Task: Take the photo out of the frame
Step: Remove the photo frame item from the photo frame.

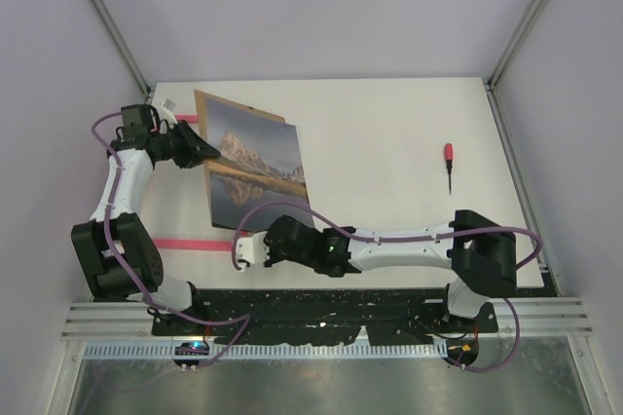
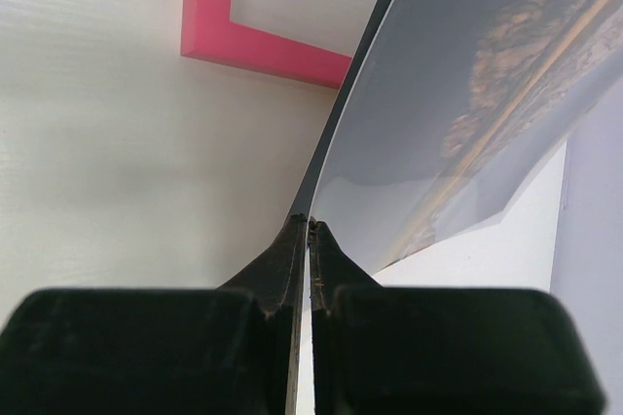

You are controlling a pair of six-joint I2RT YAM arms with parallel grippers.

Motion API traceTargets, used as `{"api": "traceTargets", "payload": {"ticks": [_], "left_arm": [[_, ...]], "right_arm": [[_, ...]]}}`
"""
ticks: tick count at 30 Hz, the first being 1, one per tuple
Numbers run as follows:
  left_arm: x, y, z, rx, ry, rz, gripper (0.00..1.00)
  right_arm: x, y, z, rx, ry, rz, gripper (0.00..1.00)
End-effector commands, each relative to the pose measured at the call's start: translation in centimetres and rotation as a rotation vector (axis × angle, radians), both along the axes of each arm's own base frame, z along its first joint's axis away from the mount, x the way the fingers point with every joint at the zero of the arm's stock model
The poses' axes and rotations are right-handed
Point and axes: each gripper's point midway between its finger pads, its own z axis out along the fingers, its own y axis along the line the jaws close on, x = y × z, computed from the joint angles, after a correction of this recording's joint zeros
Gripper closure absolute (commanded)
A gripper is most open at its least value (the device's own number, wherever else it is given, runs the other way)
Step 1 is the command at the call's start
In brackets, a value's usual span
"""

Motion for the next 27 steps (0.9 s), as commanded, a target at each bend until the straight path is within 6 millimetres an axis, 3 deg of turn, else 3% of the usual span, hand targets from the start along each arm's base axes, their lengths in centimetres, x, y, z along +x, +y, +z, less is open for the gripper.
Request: {"api": "traceTargets", "payload": {"ticks": [1,13,22,27], "left_arm": [[0.4,-0.1,3.0,0.008,-0.121,-0.029,0.82],[0.3,-1.1,4.3,-0.058,-0.159,-0.065,0.76],[0.2,-1.9,4.9,-0.115,-0.177,-0.098,0.90],[0.1,-2.3,5.3,-0.146,-0.188,-0.111,0.91]], "right_arm": [[0.0,0.8,1.2,0.046,-0.047,0.021,0.92],[0.0,0.6,0.3,0.041,-0.031,0.021,0.92],[0.1,0.4,0.0,0.033,-0.052,0.030,0.92],[0.2,0.3,0.0,0.034,-0.048,0.027,0.92]]}}
